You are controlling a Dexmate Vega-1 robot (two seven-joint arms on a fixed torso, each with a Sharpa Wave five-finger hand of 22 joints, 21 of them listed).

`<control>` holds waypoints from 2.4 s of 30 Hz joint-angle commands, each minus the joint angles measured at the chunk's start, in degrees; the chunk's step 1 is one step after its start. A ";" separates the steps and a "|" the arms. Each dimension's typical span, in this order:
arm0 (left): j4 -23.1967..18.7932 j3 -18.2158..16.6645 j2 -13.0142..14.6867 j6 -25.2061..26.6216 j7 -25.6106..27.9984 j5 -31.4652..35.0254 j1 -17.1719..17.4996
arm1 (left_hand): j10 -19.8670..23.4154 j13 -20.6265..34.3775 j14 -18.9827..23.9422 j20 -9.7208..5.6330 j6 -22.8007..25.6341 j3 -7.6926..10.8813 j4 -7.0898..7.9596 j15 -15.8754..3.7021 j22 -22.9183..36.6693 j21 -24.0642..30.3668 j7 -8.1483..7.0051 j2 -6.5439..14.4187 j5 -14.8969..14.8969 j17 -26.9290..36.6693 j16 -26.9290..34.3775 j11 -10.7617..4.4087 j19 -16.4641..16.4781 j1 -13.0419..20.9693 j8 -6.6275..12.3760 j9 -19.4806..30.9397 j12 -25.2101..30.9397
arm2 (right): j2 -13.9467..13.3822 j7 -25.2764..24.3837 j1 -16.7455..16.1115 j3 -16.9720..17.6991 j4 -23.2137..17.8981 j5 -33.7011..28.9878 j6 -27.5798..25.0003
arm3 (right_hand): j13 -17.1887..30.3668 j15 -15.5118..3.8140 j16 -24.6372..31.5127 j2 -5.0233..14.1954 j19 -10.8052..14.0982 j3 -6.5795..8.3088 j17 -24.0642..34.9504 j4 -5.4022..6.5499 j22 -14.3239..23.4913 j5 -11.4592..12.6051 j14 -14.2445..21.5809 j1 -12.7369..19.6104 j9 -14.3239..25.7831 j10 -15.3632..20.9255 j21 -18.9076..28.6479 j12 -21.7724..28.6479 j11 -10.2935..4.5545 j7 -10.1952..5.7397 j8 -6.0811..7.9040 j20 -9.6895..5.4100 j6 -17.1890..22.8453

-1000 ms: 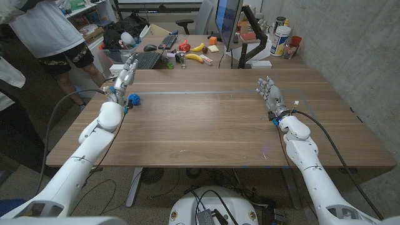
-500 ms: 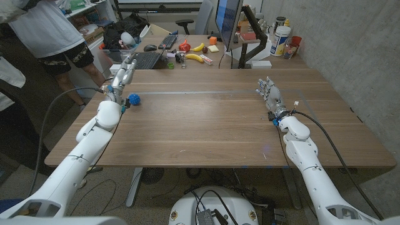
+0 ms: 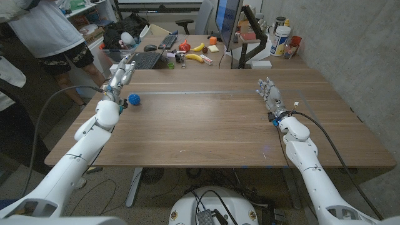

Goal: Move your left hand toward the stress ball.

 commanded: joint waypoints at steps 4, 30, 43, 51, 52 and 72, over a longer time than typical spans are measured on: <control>-0.36 0.61 1.68 3.73 0.53 2.85 -0.23 | -0.83 0.28 -5.46 0.20 0.15 1.54 -0.38 0.00 0.15 -0.25 -1.11 5.79 -0.07 -0.03 -0.10 -0.42 -12.04 1.69 0.32 0.19 -0.07 | 0.10 -0.23 0.17 -0.36 0.19 -0.13 0.26 | 0.28 0.04 0.32 7.01 0.20 0.55 0.27 -0.08 0.14 0.10 -0.33 -0.11 0.32 0.44 -0.32 0.43 0.06 0.11 0.24 -2.99 0.45; 1.52 3.55 3.59 8.77 0.09 5.60 -2.78 | -1.31 0.48 -5.87 1.49 0.47 5.15 -0.85 0.83 0.14 -0.70 -2.03 5.73 -0.70 0.07 -0.17 -0.24 -13.68 4.99 0.54 0.34 -0.01 | -0.18 -0.32 0.46 -0.41 0.52 -0.22 0.27 | 0.28 0.05 0.32 7.00 0.25 0.53 0.27 -0.08 0.15 0.10 -0.32 -0.12 0.32 0.41 -0.50 0.41 0.08 0.12 0.24 -2.99 0.47; 2.16 4.46 4.50 10.26 -0.63 5.80 -3.39 | -1.81 0.55 -6.31 1.63 -0.11 6.10 -0.98 0.91 0.16 -0.69 -1.83 5.40 -0.93 0.11 -0.31 0.18 -13.87 5.89 0.29 0.39 -0.08 | -0.03 -0.29 0.96 -0.84 1.34 -0.27 0.52 | 0.28 0.07 0.32 6.98 0.28 0.51 0.27 -0.08 0.15 0.10 -0.30 -0.12 0.32 0.43 -0.59 0.41 0.06 0.09 0.23 -3.00 0.47; 2.19 5.12 5.06 11.59 -1.35 6.07 -3.60 | -2.11 0.58 -6.50 1.83 -0.38 7.20 -1.27 1.12 0.15 -0.70 -1.98 5.68 -0.96 0.05 -0.43 0.69 -14.02 6.97 0.18 0.40 -0.03 | -0.05 -0.26 1.42 -1.19 1.85 -0.32 0.58 | 0.28 0.03 0.32 6.99 0.31 0.50 0.27 -0.08 0.15 0.10 -0.31 -0.12 0.32 0.49 -0.64 0.43 0.06 0.09 0.25 -2.98 0.51; 2.26 5.21 5.06 11.70 -1.39 6.06 -3.66 | -2.12 0.58 -6.53 1.84 -0.39 7.30 -1.34 1.12 0.15 -0.71 -2.09 5.68 -0.96 0.04 -0.45 0.68 -14.05 7.10 0.17 0.40 -0.02 | -0.05 -0.24 1.45 -1.22 1.94 -0.32 0.60 | 0.28 0.08 0.31 6.98 0.33 0.50 0.27 -0.08 0.15 0.11 -0.32 -0.12 0.32 0.49 -0.64 0.43 0.02 0.12 0.25 -2.96 0.51; 4.01 7.53 5.35 12.66 -1.64 6.99 -5.57 | -2.86 0.65 -7.21 2.24 -0.68 9.94 -1.58 1.46 0.18 -0.84 -3.12 5.22 -1.18 0.11 -0.56 1.27 -14.75 9.91 0.01 0.50 0.31 | -0.39 -0.38 1.71 -1.33 2.52 -0.37 0.85 | 0.28 0.10 0.32 6.99 0.39 0.48 0.27 -0.08 0.16 0.11 -0.29 -0.13 0.32 0.51 -0.80 0.43 0.05 0.11 0.25 -2.98 0.54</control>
